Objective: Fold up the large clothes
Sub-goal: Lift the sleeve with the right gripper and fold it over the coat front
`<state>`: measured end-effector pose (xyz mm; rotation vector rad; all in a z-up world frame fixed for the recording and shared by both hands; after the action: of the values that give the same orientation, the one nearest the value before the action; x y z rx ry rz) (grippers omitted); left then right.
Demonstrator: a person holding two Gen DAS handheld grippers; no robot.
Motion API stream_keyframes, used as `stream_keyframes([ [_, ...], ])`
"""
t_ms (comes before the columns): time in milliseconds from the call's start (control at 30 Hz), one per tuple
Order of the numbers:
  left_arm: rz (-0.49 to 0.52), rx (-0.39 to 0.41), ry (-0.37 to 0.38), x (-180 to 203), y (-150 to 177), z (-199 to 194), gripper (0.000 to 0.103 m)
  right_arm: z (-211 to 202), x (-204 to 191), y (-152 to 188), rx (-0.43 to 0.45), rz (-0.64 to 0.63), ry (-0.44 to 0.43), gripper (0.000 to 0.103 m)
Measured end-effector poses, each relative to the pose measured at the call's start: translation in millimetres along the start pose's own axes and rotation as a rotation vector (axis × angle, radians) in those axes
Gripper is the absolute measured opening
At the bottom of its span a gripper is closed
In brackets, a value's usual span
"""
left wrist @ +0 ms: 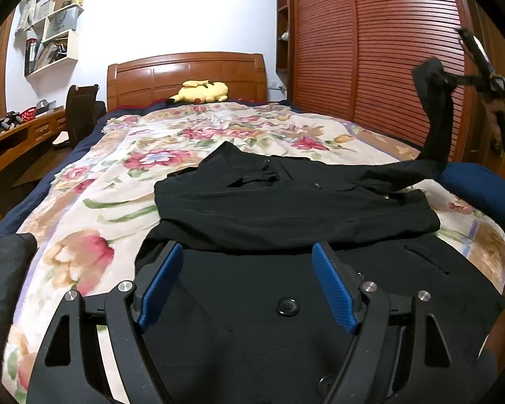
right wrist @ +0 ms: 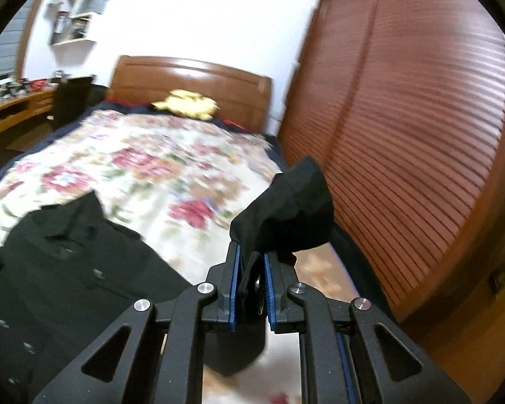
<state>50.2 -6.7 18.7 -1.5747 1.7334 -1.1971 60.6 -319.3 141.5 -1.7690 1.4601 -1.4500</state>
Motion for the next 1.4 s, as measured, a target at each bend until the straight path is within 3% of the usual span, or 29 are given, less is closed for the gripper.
stream_keyframes([
  [167, -0.003, 0.009, -0.013, -7, -2, -4, 0.08, -16, -50, -26, 0.066, -0.064, -0.079, 0.013],
  [367, -0.014, 0.017, -0.022, -18, -3, -9, 0.08, -25, -96, -26, 0.104, -0.118, -0.177, 0.012],
  [700, -0.011, 0.029, -0.047, -28, -3, -16, 0.08, -48, -118, 2, 0.135, -0.156, -0.356, 0.012],
  [1400, -0.044, 0.07, -0.104, -53, -8, -28, 0.08, -47, -127, 3, 0.109, -0.136, -0.634, 0.013],
])
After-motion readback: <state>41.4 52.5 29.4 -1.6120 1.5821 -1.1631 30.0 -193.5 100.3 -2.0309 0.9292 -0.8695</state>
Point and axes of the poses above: each gripper's, at about its wrist camera, not at the fingertips, and z roughly the way its jaws point, x to its right, y to its underside, the point moved 2 cm from there along z, roughly the way its jaws point, and after that the axes turned 11 degrees about -z, right-handed, at the moved point
